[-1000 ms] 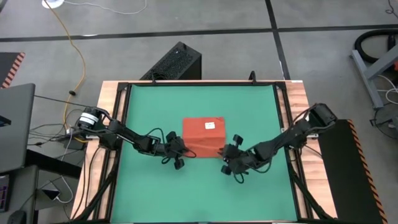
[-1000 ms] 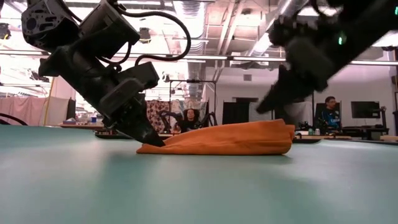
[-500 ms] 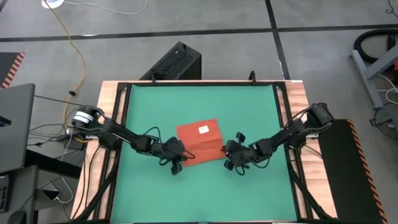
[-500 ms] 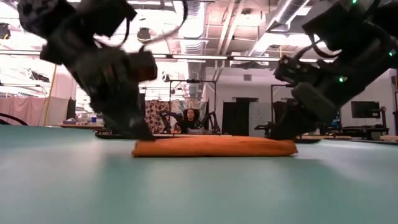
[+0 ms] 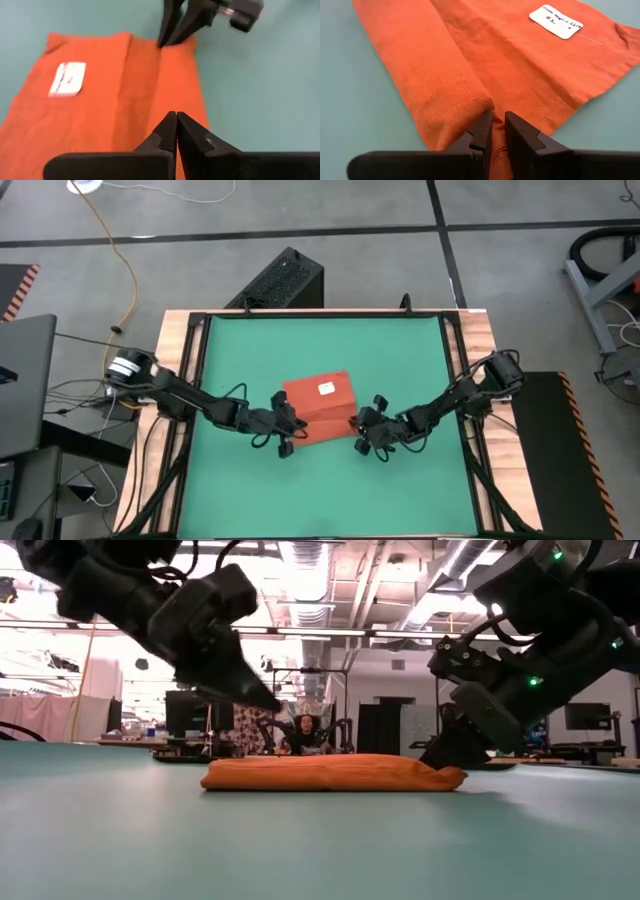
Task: Roll towel
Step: Roll the orange towel
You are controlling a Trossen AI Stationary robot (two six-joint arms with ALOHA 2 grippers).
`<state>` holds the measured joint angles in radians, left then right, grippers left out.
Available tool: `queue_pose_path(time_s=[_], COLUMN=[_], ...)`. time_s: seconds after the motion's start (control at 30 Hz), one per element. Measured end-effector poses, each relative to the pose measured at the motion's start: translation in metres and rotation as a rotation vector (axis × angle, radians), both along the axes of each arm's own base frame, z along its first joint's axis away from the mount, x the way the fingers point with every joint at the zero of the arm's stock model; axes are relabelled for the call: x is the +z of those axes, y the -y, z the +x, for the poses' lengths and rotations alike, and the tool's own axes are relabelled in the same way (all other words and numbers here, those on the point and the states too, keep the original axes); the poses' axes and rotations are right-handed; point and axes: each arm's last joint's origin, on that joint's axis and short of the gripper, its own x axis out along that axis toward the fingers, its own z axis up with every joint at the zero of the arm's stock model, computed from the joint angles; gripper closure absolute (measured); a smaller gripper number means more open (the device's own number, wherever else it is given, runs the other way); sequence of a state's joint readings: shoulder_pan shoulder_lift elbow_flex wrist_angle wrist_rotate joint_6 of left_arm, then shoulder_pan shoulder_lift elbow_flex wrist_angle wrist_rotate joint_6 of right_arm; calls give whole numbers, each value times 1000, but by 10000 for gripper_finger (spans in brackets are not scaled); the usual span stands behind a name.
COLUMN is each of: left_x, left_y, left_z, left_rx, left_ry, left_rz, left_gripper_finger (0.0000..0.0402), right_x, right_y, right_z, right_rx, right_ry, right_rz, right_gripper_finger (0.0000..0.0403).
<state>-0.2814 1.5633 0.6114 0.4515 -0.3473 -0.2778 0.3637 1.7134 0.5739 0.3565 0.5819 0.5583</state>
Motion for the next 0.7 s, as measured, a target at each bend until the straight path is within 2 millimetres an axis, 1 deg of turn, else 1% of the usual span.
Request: queue_pose_path(time_s=[0.1,0.23,0.4,0.53,0.63,0.7], left_x=[-7,-24,-41,-47,-50,-50], left_y=[5,6,5,3,2,2], left_z=[9,12,13,14,12,11], left_rx=[-70,-79,-42,-20,2,3], left_ry=[52,2,-55,-83,-113,-116], left_rz=[2,-7,-12,-17,-5,-17], left_gripper_finger=[401,401,401,401,401,401], right_x=[2,7,28,46,60,64], right_y=[0,1,2,-5,-16,-23], right_z=[0,-2,-3,-8,-15,-20], right_rx=[8,-4,15,108,225,314], right_ry=[0,14,71,97,114,112], right_rz=[0,-21,-82,-166,-249,-286], right_gripper_finger=[329,329,329,329,329,329])
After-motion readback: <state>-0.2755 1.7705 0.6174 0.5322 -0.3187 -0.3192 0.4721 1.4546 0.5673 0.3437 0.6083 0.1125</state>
